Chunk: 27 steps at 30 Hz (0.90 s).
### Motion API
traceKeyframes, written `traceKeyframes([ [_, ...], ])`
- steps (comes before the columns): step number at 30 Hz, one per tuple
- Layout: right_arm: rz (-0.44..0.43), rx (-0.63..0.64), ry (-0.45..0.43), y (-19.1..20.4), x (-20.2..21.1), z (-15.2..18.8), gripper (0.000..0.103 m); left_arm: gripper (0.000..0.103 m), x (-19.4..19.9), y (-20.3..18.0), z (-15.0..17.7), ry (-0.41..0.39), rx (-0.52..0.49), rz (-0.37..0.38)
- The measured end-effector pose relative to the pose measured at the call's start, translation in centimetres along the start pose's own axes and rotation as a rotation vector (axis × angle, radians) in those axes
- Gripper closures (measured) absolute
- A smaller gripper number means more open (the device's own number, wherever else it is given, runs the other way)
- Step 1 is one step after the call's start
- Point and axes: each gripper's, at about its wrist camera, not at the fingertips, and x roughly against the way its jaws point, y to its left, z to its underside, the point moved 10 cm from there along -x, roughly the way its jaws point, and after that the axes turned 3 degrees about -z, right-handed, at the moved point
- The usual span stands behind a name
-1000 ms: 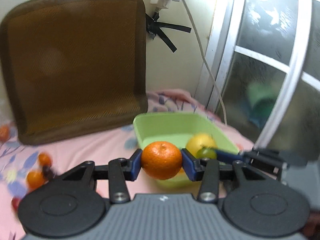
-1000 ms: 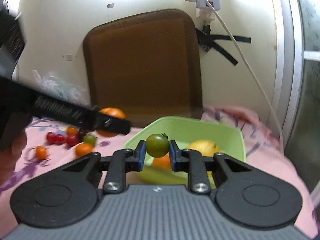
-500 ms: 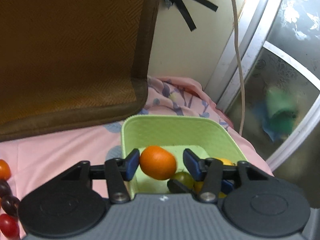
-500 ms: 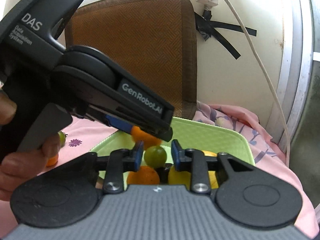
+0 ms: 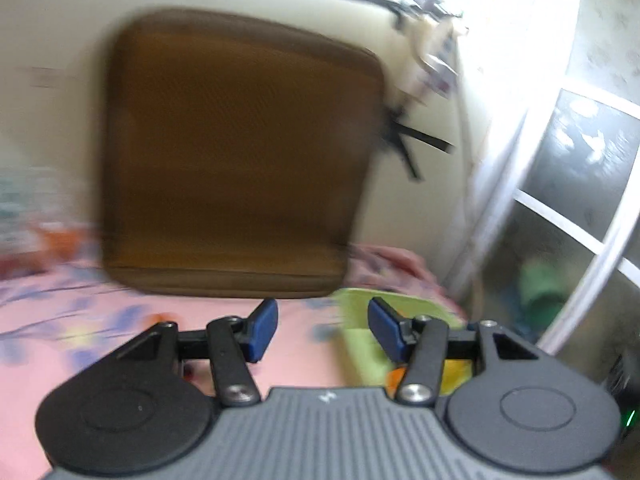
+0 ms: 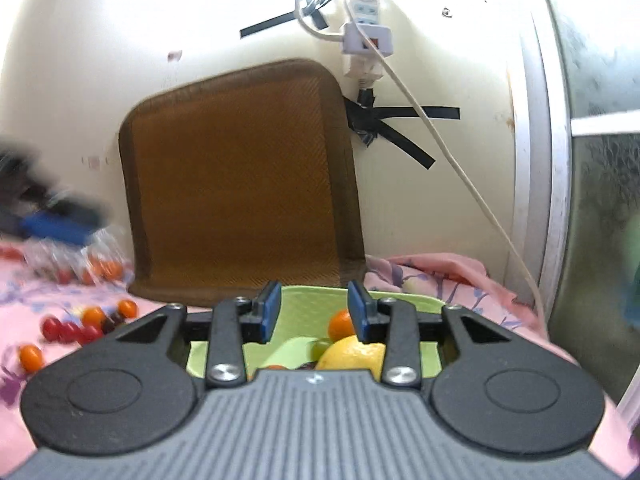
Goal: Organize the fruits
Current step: 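Grasp a yellow tomato with the left gripper while the right grasps a mandarin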
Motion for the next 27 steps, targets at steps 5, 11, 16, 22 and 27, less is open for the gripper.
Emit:
traceKeyframes([
  [5, -0.131, -0.079, 0.064, 3.0, 0.7, 0.5, 0.064, 0.052, 4.9, 7.2, 2.8, -0.012, 0.024, -0.217],
  [11, -0.283, -0.037, 0.226, 9.5, 0.5, 3.3, 0.064, 0.052, 4.9, 8.9, 6.3, 0.054, 0.009, -0.247],
  [16, -0.312, 0.007, 0.315, 12.6, -1.4, 4.6, 0.058, 0.050, 2.6, 6.9, 8.5, 0.101, -0.082, -0.227],
  [22, -0.295, 0.004, 0.352, 13.8, -4.2, 4.9, 0.047, 0.050, 0.9, 6.8, 9.9, 0.123, -0.126, -0.247],
  [27, -0.301, 0.024, 0.421, 14.6, -6.2, 6.4, 0.049, 0.057, -0.3, 7.3, 10.3, 0.150, -0.122, -0.268],
])
